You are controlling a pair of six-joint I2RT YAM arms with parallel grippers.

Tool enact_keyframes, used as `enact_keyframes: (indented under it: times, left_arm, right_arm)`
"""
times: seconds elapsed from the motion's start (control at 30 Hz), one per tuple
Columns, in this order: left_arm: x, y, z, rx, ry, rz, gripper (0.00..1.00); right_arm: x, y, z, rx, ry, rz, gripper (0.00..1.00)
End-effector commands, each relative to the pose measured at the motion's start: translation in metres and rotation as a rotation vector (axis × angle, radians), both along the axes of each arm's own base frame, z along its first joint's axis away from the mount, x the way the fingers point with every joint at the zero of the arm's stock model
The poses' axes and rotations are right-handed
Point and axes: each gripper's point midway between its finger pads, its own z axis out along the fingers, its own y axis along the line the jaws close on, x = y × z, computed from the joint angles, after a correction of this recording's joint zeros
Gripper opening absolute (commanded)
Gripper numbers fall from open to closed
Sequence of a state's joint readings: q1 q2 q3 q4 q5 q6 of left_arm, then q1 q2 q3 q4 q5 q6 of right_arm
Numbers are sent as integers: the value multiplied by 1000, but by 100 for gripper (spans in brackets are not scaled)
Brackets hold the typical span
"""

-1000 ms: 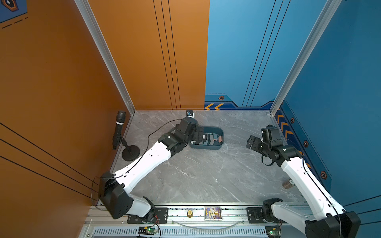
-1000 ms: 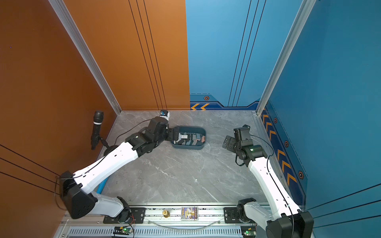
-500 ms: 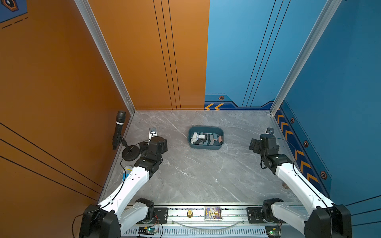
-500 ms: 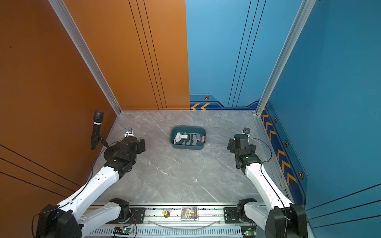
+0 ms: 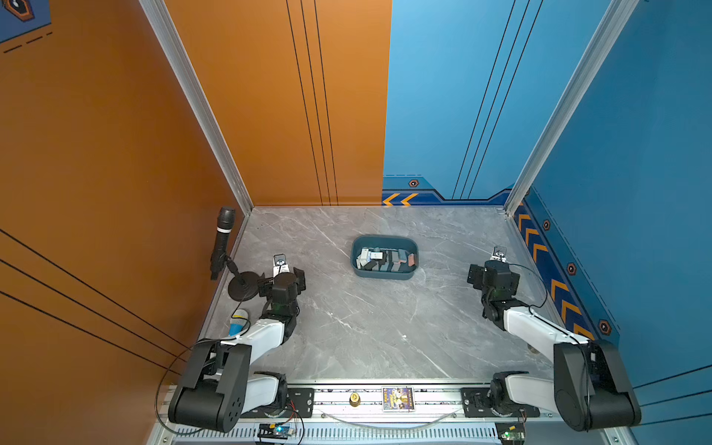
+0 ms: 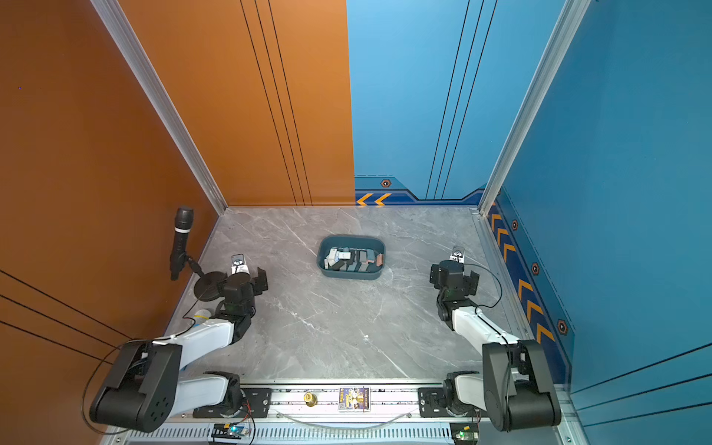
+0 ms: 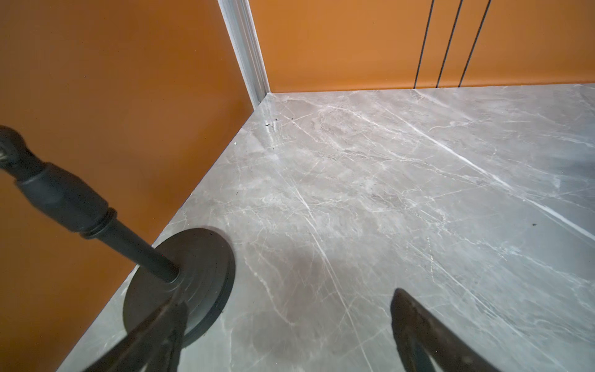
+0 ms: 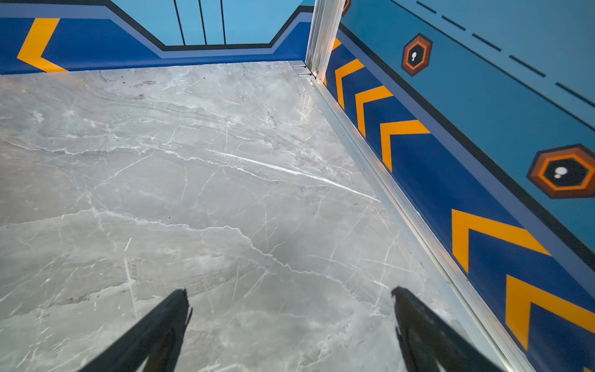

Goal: Put the eraser in the storage box
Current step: Reset both arms

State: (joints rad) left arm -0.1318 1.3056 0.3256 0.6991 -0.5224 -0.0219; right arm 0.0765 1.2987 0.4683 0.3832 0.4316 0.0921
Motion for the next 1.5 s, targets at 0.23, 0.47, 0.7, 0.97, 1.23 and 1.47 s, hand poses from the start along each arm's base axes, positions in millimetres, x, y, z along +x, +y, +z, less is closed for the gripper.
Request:
enact_keyframes:
  times: [0.23, 0.47, 0.7, 0.97, 1.23, 1.47]
  left_arm:
    - [19, -19, -13, -1, -145, -132, 98]
    - [30, -15, -18, -25, -84, -121, 98]
    - [37, -9, -26, -78, -20, -130, 98]
    - [37, -10, -26, -78, -20, -130, 98]
    - [36, -10, -26, -77, -20, -129, 98]
    - [37, -10, -26, -78, -21, -130, 98]
  right_arm:
    - [16, 12, 3, 10, -101, 89, 100]
    - [33, 35, -6, 15, -157, 186, 100]
    - [34, 35, -21, 121, -164, 259, 100]
    - [34, 34, -22, 120, -144, 255, 100]
    - [33, 35, -23, 119, -136, 256, 100]
    - [33, 35, -23, 117, -138, 256, 100]
